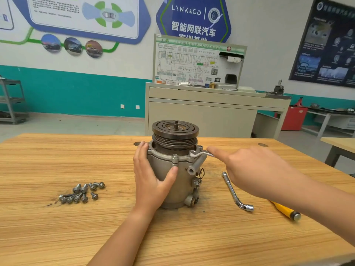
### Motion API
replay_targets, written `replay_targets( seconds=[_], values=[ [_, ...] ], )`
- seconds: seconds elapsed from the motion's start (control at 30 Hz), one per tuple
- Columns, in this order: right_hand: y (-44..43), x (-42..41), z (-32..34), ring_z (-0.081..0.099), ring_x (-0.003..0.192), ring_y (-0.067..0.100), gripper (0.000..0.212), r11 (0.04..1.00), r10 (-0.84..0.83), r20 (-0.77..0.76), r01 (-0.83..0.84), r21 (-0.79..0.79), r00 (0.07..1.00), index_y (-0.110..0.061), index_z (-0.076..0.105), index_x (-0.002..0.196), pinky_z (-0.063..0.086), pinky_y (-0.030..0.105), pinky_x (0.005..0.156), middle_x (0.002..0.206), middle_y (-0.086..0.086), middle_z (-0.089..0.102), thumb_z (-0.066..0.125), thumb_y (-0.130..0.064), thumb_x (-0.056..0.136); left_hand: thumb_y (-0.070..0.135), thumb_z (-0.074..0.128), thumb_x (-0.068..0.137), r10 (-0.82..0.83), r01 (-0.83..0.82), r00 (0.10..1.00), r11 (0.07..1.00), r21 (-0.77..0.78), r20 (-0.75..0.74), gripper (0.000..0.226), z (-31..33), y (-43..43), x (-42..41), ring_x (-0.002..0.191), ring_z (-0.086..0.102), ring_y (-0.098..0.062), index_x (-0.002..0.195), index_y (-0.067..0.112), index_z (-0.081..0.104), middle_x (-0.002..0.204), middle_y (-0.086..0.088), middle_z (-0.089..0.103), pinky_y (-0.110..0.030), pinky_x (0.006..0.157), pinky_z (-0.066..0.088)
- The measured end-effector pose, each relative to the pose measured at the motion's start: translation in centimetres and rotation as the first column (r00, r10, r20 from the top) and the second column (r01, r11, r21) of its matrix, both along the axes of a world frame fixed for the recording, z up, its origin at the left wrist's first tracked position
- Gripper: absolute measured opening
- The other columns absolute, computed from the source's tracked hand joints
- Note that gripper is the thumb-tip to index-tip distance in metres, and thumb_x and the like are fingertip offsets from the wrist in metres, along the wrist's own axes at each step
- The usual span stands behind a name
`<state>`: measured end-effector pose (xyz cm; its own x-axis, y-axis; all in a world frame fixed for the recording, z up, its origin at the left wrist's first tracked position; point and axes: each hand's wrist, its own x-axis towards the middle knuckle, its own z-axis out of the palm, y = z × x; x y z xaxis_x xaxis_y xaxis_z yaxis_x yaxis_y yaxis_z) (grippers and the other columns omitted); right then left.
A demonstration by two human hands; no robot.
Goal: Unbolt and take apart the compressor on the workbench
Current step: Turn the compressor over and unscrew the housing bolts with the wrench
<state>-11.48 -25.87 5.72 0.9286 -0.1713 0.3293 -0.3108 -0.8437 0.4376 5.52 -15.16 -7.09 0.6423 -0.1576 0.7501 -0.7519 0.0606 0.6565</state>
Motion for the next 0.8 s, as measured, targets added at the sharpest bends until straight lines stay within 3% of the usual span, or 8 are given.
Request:
replay_targets(
  seconds=[0.13,0.33,0.5,0.6,0.8],
  values=[
    [0.8,0.5,0.6,0.032,0.046,0.013,0.066,0.994,-0.014,-0.066,0.007,-0.107,0.998,-0.032,0.016,0.142,0.022,0.026,0.038,0.055,-0.006,0.037,0.036,-0.005,0.085,0.055,0.055,0.070,-0.002,0.002,1.000,1.000,-0.006,-0.007,0.080,0.1,0.1,-0.1,0.139,0.016,-0.006,0.136,0.034,0.017,0.145,0.007,0.019,-0.033,0.114,0.019],
    [2.4,0.6,0.7,0.028,0.042,0.015,0.066,0.975,-0.086,-0.179,0.046,-0.216,0.980,-0.013,0.016,0.143,0.019,0.027,0.036,0.054,-0.004,0.033,0.038,0.003,0.083,0.054,0.055,0.071,0.013,-0.013,1.000,1.000,0.001,0.000,0.078,0.1,0.1,-0.3,0.140,0.017,-0.011,0.137,0.031,0.018,0.144,0.007,0.019,-0.036,0.115,0.019],
    [2.6,1.0,1.1,0.027,0.043,0.017,0.060,0.963,-0.081,-0.217,0.020,-0.268,0.973,-0.007,0.020,0.141,0.020,0.028,0.036,0.055,-0.002,0.030,0.039,0.003,0.085,0.053,0.052,0.072,-0.023,0.023,1.000,1.000,-0.020,-0.008,0.068,0.2,0.2,-0.2,0.140,0.018,-0.010,0.130,0.045,0.017,0.143,0.009,0.020,-0.036,0.115,0.020],
    [1.7,1.5,1.7,0.027,0.043,0.016,0.044,0.950,-0.059,-0.236,-0.018,-0.312,0.970,-0.012,0.031,0.133,0.022,0.026,0.037,0.055,-0.003,0.030,0.038,-0.004,0.090,0.054,0.052,0.072,-0.025,0.024,1.000,0.999,-0.023,-0.006,0.067,0.1,0.1,0.0,0.140,0.019,-0.011,0.130,0.047,0.018,0.143,0.009,0.021,-0.034,0.115,0.020],
    [0.0,1.9,1.9,0.025,0.046,0.011,0.039,0.969,0.002,-0.199,-0.051,-0.242,0.980,-0.028,0.032,0.136,0.022,0.023,0.041,0.055,-0.007,0.029,0.027,-0.027,0.097,0.054,0.053,0.072,0.000,0.000,1.000,1.000,-0.014,0.004,0.070,0.0,0.0,0.1,0.140,0.017,-0.009,0.132,0.042,0.018,0.144,0.008,0.018,-0.026,0.112,0.017]
  ],
)
